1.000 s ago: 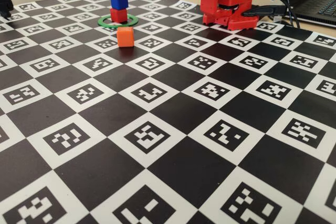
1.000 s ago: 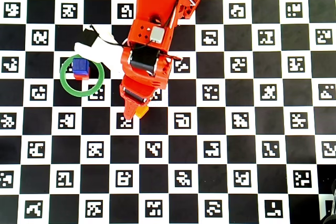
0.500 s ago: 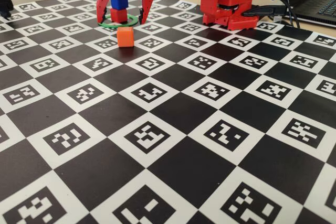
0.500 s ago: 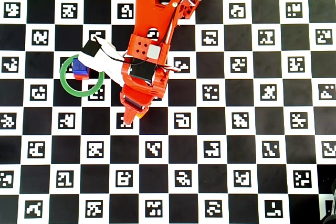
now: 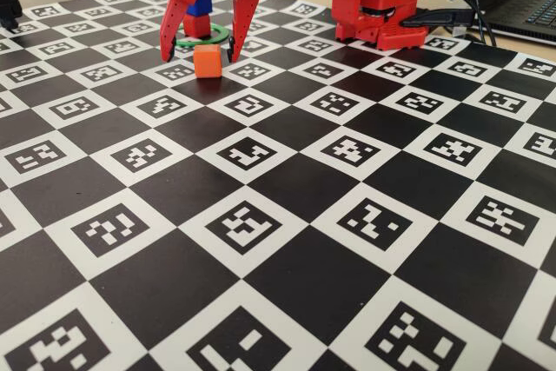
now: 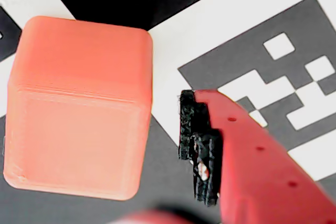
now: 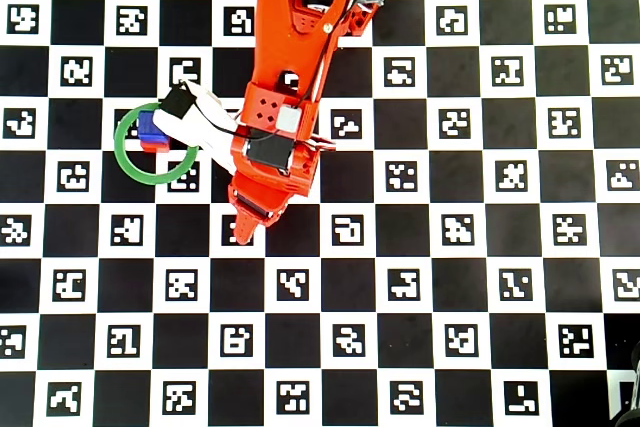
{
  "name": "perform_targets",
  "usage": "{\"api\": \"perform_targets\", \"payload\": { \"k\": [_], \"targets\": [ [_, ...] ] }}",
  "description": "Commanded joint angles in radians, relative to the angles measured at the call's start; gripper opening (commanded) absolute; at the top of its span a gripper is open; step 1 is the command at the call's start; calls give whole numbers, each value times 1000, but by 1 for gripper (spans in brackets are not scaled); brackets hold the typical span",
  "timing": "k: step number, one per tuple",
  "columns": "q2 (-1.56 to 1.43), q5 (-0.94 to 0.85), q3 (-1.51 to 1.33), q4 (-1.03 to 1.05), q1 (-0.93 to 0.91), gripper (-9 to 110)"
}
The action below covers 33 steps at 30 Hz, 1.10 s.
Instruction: Grab the red cube then put it in the green circle then put the blue cube on top and finally the orange cube on top
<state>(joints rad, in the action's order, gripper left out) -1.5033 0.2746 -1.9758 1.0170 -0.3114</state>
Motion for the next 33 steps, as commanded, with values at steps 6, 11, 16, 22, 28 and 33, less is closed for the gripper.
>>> {"api": "perform_targets", "payload": {
  "k": [6, 11, 16, 22, 28, 33],
  "targets": [
    [-11, 20, 8, -17, -8, 35],
    [-11, 20, 6, -23, -6, 27],
    [-12, 25, 2, -31, -6, 19],
    [-17, 37, -3, -38, -5, 14],
    [-31, 35, -17, -55, 0, 10],
    [-52, 14, -14, -49, -8, 10]
  ]
}}
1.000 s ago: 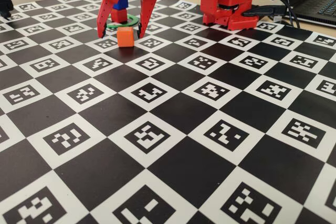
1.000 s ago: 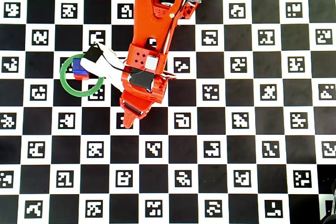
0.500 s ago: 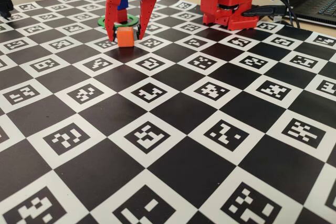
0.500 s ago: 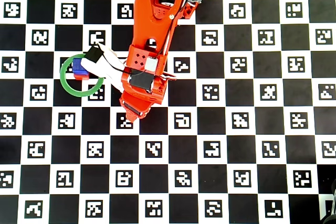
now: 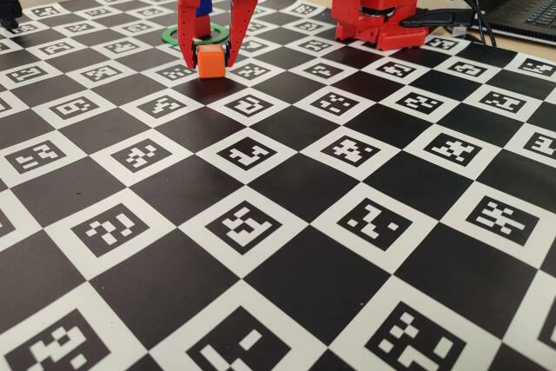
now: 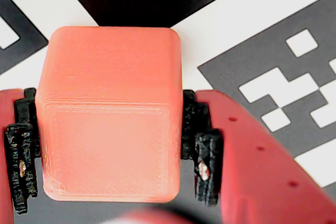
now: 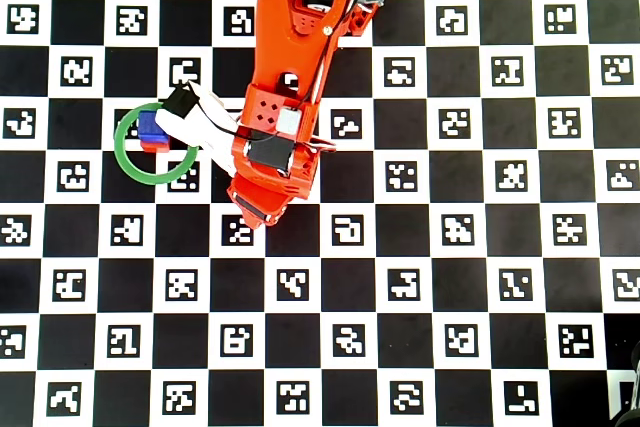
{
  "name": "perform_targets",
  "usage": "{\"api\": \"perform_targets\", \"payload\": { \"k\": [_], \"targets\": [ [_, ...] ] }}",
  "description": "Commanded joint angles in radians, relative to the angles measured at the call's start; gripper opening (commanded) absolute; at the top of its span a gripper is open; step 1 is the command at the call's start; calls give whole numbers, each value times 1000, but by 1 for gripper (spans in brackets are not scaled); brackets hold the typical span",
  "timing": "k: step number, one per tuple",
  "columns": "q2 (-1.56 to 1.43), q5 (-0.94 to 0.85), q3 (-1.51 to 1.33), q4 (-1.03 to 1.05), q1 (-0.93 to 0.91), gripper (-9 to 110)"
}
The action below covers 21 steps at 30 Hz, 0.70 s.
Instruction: Grab the red cube then put it in the green circle then put the blue cube on top and finally the orange cube on top
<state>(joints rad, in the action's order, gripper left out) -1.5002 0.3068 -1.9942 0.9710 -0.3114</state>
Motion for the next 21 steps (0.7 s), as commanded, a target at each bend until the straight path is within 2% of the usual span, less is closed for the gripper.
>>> {"api": "perform_targets", "payload": {
  "k": [1, 12, 21],
  "targets": [
    [-64, -21, 8, 6, -11, 10],
    [-153, -71, 166, 270, -63, 10],
    [-201, -278, 337, 413, -166, 9]
  ]
}}
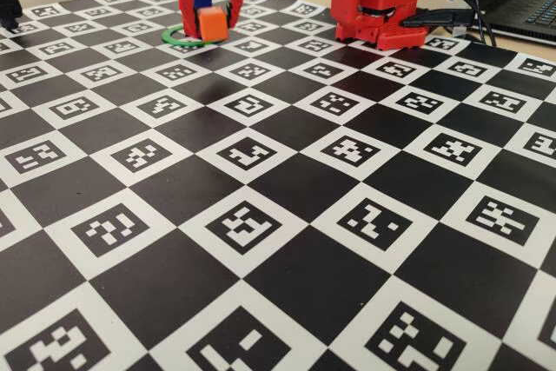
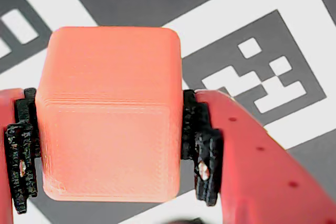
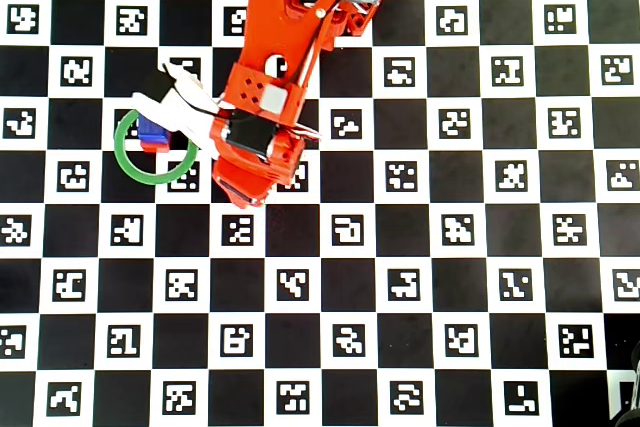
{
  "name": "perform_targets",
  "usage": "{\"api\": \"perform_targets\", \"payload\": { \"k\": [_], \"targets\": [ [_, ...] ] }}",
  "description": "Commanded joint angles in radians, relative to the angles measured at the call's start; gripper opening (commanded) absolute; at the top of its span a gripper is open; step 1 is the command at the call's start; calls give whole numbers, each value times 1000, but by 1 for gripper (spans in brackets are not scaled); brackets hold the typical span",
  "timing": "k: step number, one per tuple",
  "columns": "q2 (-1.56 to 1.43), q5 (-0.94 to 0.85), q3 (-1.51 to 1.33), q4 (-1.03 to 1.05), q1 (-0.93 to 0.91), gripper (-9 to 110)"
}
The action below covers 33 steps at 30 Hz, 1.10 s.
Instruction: Grab the red cube then put it in the green circle then put the blue cube on top and finally the orange cube on top
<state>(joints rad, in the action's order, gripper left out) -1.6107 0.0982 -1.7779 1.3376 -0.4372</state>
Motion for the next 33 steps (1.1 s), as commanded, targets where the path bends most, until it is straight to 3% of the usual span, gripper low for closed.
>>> {"api": "perform_targets", "payload": {
  "k": [1, 15, 33],
  "targets": [
    [-92, -94, 140, 61, -54, 9],
    [-71, -517, 347, 282, -262, 5],
    [25, -925, 434, 302, -483, 6]
  ]
}}
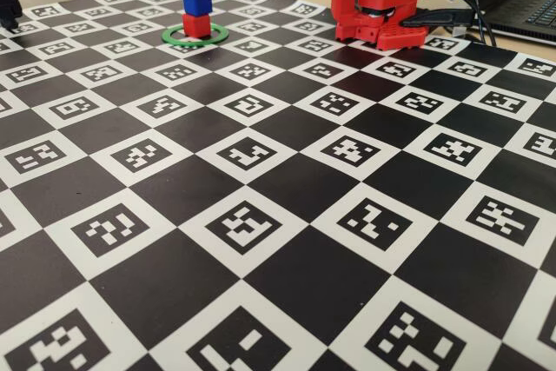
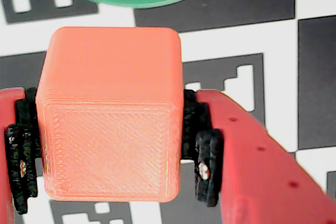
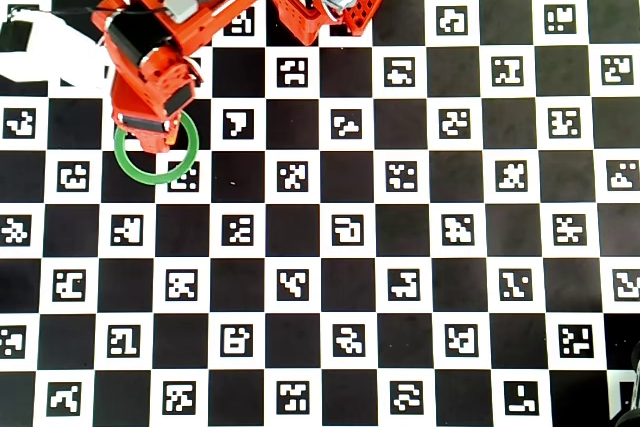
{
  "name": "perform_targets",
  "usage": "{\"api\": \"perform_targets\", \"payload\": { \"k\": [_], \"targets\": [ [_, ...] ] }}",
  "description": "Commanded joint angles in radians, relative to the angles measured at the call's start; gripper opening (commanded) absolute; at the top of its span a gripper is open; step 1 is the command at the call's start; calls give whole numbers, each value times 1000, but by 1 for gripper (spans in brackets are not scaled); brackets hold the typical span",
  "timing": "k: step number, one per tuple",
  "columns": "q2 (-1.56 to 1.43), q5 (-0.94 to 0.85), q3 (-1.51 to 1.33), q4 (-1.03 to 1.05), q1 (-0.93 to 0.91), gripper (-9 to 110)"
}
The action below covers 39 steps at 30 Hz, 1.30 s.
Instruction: Grab the red cube then put it in the green circle then put the blue cube on top and finally the orange cube on top
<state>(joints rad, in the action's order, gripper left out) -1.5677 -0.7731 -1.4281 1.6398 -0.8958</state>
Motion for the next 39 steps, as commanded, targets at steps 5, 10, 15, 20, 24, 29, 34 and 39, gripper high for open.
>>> {"api": "perform_targets", "payload": {
  "k": [5, 10, 15, 20, 24, 29, 34, 39],
  "targets": [
    [-2, -110, 75, 2, -38, 6],
    [12, -130, 46, -38, -48, 6],
    [32, -146, 14, -91, -58, 6],
    [46, -161, -18, -133, -71, 6],
    [52, -175, -48, -155, -80, 6],
    [55, -184, -80, -167, -81, 6],
    [55, -184, -98, -175, -81, 6],
    [55, -184, -117, -190, -80, 6]
  ]
}}
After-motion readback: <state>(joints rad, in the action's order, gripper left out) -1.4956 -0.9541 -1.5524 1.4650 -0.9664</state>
